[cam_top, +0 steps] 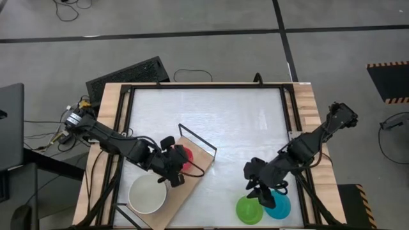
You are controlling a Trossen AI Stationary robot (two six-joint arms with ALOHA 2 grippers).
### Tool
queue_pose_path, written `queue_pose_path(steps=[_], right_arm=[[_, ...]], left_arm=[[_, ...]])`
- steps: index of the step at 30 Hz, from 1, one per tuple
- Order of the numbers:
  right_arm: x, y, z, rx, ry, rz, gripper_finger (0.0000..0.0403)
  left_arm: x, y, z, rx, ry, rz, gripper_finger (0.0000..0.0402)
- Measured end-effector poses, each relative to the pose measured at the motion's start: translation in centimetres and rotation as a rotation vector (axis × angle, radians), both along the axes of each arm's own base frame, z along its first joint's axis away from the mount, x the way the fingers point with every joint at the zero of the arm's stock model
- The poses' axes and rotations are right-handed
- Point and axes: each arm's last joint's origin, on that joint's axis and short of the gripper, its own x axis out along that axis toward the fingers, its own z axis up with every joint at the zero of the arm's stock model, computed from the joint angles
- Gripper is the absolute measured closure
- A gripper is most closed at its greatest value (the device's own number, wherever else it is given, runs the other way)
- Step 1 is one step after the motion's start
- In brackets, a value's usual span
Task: Place and stack bowls onto a shelf
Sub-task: Stack the small pink bowl on the small orange bowl on the shelf
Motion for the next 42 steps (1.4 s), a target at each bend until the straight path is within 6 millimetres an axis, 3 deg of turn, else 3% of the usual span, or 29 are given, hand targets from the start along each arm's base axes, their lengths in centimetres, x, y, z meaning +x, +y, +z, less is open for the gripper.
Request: queue_pose_path(steps=[11,22,32,39,42], right_arm=[[-0.4,0.5,-0.7,0.032,0.05,-0.037,0.0223],[-0.4,0.4,-0.7,0.031,0.05,-0.042,0.0223],[-0.3,0.3,-0.8,-0.015,0.021,-0.087,0.0223],[-0.4,0.3,-0.8,-0.016,0.022,-0.103,0.0223],[-0.4,0.2,-0.8,-0.016,0.029,-0.121,0.0223]], left_arm=[[-1.1,-1.2,-2.1,0.046,-0.015,0.103,0.0401],[-1.9,-1.5,-6.1,0.016,-0.015,0.178,0.0401],[-2.0,-1.7,-6.7,-0.008,-0.002,0.172,0.0401],[-1.3,-2.4,-8.4,-0.025,0.075,0.113,0.0401],[-1.2,-2.4,-7.8,0.0,0.056,0.117,0.0401]])
